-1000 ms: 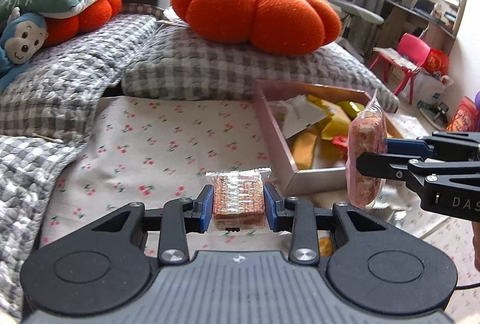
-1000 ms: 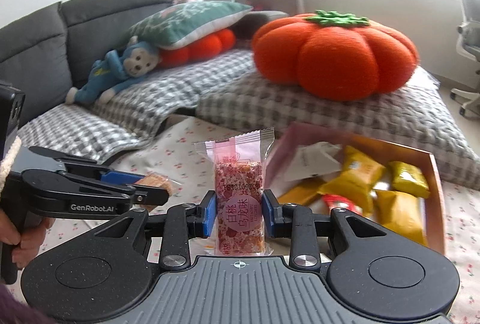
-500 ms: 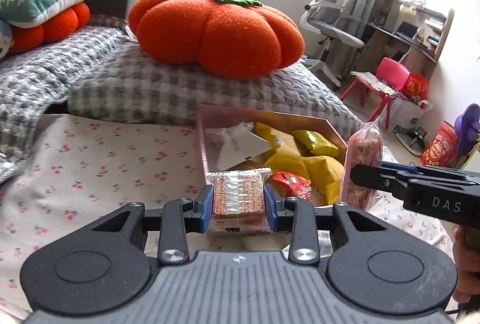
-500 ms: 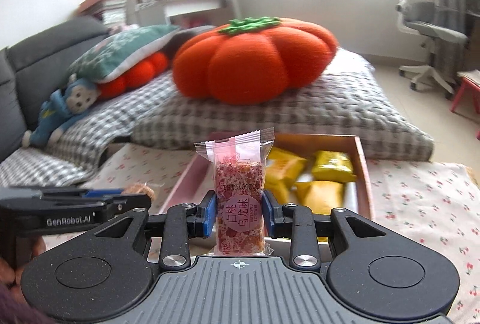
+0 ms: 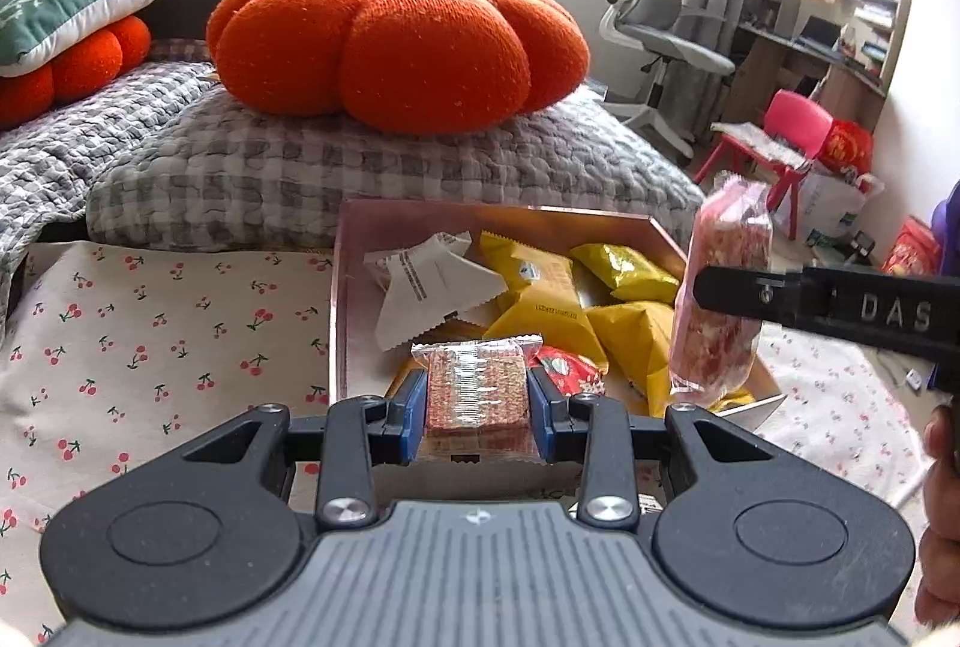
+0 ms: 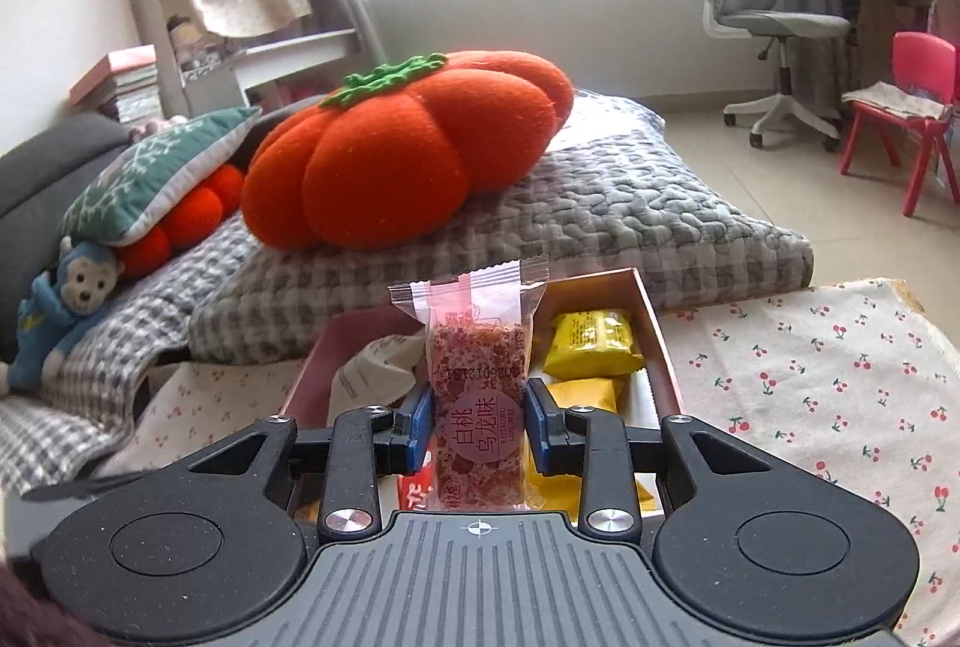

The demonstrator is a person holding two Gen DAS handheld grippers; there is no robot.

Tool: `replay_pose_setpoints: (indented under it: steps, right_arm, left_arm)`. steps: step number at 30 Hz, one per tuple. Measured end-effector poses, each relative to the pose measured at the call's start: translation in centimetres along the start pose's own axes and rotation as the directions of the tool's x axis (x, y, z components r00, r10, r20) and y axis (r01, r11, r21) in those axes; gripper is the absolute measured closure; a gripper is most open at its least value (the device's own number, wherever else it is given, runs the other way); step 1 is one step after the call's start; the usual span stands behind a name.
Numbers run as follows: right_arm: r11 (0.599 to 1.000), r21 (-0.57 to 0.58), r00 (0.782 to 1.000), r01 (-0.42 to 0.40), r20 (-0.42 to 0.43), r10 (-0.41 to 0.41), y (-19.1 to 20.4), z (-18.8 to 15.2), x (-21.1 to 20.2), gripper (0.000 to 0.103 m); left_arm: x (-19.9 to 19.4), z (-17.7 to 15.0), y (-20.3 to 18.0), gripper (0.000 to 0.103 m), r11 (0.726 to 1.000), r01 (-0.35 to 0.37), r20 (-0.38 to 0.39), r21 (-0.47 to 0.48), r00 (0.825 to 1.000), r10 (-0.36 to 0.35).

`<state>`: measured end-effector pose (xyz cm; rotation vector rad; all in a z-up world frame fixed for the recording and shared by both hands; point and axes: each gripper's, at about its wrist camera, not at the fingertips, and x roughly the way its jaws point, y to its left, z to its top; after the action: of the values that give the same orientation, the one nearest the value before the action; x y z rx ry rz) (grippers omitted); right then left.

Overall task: Organize snacks
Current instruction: 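Carry the biscuit bar and pink pastry pack into the box with both tools, then open both tools in the box and withdraw toward the loose snacks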

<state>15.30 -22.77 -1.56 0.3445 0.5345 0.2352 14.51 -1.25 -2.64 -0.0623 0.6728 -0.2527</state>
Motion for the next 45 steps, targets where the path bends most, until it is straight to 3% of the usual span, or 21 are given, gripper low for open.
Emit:
replay_pose_setpoints:
  steps: [5, 12, 21, 26, 30, 32, 34, 36, 45]
  right_arm:
    - [1.0, 0.01, 1.0, 0.007, -0.015, -0.007, -0.3, -0.2, 0.9, 0.073]
    - [1.0, 0.011, 0.999, 0.029, -0.031, -0.028, -0.3, -0.7, 1.9, 0.072]
    - [0.999, 0.012, 0.998, 0.038, -0.044, -0.038, -0.1, -0.8, 2.2, 0.069]
    - [0.999, 0.018, 0.998, 0.042, -0.049, -0.041, -0.4, -0.6, 2.0, 0.059]
    - [0.999, 0.02, 0.998, 0.042, -0.052, -0.04, -0.6, -0.6, 1.6, 0.045]
    - [0.999, 0.014, 0.998, 0.038, -0.059, -0.037, -0.5, -0.5, 1.2, 0.04]
    - [0.999, 0.005, 0.997, 0.038, -0.074, -0.038, -0.4, -0.4, 0.8, 0.028]
    - [1.0, -0.006, 0.994, 0.03, -0.104, -0.031, -0.1, -0.4, 0.5, 0.021]
    - [0.998, -0.043, 0.983, 0.056, -0.175, -0.062, 0.3, -1.1, -1.9, 0.012]
  left_arm:
    - [0.3, -0.3, -0.6, 0.071, 0.998, -0.033, -0.007, 0.045, 0.999, 0.034]
    - [0.4, -0.1, -0.7, 0.07, 0.999, -0.031, 0.0, 0.038, 1.0, 0.031]
    - [0.3, -0.1, -0.9, 0.054, 0.999, -0.021, -0.004, 0.044, 1.0, 0.021]
    - [0.3, -0.2, -1.2, 0.044, 0.997, -0.027, -0.011, 0.067, 1.0, 0.028]
    - [-0.1, -0.3, -1.2, 0.035, 0.997, -0.023, -0.019, 0.079, 1.0, 0.025]
    - [-0.1, -0.3, -1.3, 0.031, 0.996, -0.016, -0.049, 0.083, 0.999, 0.02]
    - [-0.1, -0.3, -1.4, 0.029, 0.997, -0.014, -0.089, 0.079, 0.996, 0.021]
    - [-0.3, -0.3, -1.4, 0.025, 0.997, 0.003, -0.121, 0.076, 0.993, 0.006]
    - [-2.1, -1.0, -1.0, 0.008, 0.995, 0.004, -0.163, 0.098, 0.987, 0.012]
